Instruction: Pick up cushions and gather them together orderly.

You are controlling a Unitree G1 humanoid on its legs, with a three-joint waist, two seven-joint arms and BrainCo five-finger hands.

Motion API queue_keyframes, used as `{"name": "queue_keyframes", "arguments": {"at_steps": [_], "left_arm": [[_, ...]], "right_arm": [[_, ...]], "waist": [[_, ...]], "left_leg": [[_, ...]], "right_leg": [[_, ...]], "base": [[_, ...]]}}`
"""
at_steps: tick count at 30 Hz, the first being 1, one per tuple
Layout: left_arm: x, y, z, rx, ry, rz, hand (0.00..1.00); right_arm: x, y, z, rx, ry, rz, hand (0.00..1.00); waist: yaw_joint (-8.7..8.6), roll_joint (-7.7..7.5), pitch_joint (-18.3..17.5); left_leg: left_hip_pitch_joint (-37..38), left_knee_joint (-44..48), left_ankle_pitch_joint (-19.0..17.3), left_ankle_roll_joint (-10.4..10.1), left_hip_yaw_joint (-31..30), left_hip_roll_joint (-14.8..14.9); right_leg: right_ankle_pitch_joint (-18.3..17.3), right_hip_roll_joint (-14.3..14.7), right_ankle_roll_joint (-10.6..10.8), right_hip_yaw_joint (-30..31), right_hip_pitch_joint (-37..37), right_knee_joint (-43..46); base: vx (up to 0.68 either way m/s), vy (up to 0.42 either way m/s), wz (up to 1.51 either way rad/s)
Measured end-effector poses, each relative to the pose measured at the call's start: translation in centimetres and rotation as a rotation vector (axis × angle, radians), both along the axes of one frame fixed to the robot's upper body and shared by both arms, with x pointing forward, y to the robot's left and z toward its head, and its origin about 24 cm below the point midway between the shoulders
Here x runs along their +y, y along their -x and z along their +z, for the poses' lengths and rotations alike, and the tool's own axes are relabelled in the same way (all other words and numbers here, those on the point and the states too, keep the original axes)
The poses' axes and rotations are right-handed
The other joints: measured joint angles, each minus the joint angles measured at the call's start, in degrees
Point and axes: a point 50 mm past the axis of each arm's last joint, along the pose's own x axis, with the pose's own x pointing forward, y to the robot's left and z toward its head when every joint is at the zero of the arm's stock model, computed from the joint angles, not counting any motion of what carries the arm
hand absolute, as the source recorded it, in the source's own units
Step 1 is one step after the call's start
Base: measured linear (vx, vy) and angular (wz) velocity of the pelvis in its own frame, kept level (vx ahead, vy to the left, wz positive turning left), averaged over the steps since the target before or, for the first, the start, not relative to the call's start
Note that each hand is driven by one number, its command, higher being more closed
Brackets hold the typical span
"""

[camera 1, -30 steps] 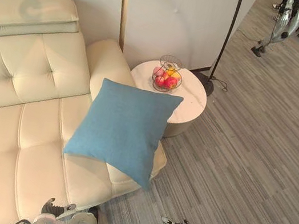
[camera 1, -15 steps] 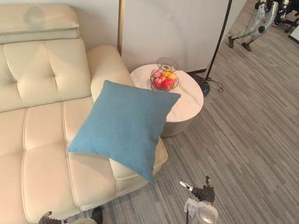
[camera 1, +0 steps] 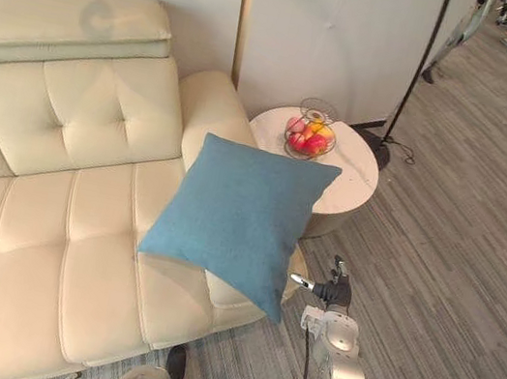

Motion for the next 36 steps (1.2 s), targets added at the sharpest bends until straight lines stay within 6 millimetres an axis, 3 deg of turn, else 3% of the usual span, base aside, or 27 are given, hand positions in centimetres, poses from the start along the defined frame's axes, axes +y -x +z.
{"name": "queue_keyframes", "arguments": {"at_steps": [4,5,10,11,15,21,23,28,32,36], "left_arm": [[0.0,0.0,0.0,-0.001,0.000,0.005,0.00],[-0.1,-0.1,0.0,-0.007,0.002,0.004,0.00],[-0.3,-0.8,0.0,-0.026,0.007,0.005,0.00],[-0.3,-1.7,0.2,-0.054,0.005,0.004,0.00],[-0.3,-4.5,0.7,-0.140,0.001,0.029,0.00],[-0.9,-7.9,1.6,-0.245,0.014,0.012,0.00],[-1.2,-9.2,2.0,-0.288,0.010,-0.001,0.00],[-1.7,-11.5,3.1,-0.374,0.009,-0.025,0.00],[-2.7,-15.0,5.4,-0.535,0.033,-0.062,0.00],[-5.1,-18.6,8.3,-0.716,0.079,-0.092,0.00]], "right_arm": [[1.1,-1.5,1.1,-0.044,0.000,0.059,0.00],[1.6,-3.0,2.4,-0.093,0.006,0.090,0.00],[2.3,-6.6,5.3,-0.180,0.004,0.100,0.00],[1.9,-7.7,6.4,-0.208,0.010,0.078,1.00],[-0.2,-10.0,9.3,-0.274,0.038,-0.009,1.00],[-0.9,-11.6,11.3,-0.310,0.056,-0.034,1.00],[-1.0,-11.8,11.9,-0.328,0.053,-0.042,1.00],[-0.3,-11.9,12.1,-0.347,0.056,-0.016,1.00],[-0.1,-10.9,11.9,-0.380,0.029,-0.013,1.00],[0.7,-9.4,10.8,-0.388,-0.013,-0.006,1.00]], "waist": [[1.28,-0.05,0.82],[1.36,0.24,2.09],[2.91,1.36,6.40],[2.92,1.66,8.36],[4.32,2.50,13.46],[4.32,3.11,15.25],[4.29,3.17,15.43],[4.24,3.06,15.52],[4.14,2.83,15.64],[3.73,2.42,15.88]], "left_leg": [[-0.17,0.34,0.10,0.21,-0.92,-0.07],[-1.21,0.36,0.24,0.36,-1.73,-0.02],[-5.71,1.13,1.26,1.10,-2.31,0.58],[-8.92,4.43,0.57,1.36,-3.19,0.84],[-15.68,11.84,-2.10,0.93,-4.00,1.48],[-20.53,15.81,-2.71,0.85,-4.66,2.62],[-21.57,15.72,-2.00,-0.17,-5.29,3.23],[-21.71,13.39,0.51,-1.74,-6.08,4.36],[-21.57,11.20,2.30,-1.72,-6.95,4.78],[-20.11,9.60,3.16,-1.41,-6.87,4.87]], "right_leg": [[0.82,0.30,-0.01,-0.42,0.26,-0.02],[1.26,0.46,-0.26,-1.48,-0.34,-0.04],[3.72,1.11,-1.25,-1.88,-4.17,0.20],[4.24,1.01,-1.74,-2.39,-5.41,0.49],[4.62,0.99,-1.98,-3.36,-9.13,2.57],[1.68,1.80,-3.45,-4.82,-11.83,3.79],[1.55,2.22,-3.34,-4.82,-13.11,4.19],[1.62,3.39,-3.43,-4.95,-14.49,4.06],[1.76,4.19,-3.48,-6.12,-14.55,3.74],[2.01,4.29,-3.20,-6.10,-14.01,3.86]], "base": [[0.08,-0.014,0.15],[0.02,-0.023,0.17],[-0.01,0.004,0.09],[-0.09,0.047,0.37],[-0.10,0.044,0.11],[-0.12,-0.013,0.00],[-0.14,-0.065,0.04],[-0.04,-0.069,0.01],[0.04,-0.072,0.11],[0.07,-0.050,-0.02]]}}
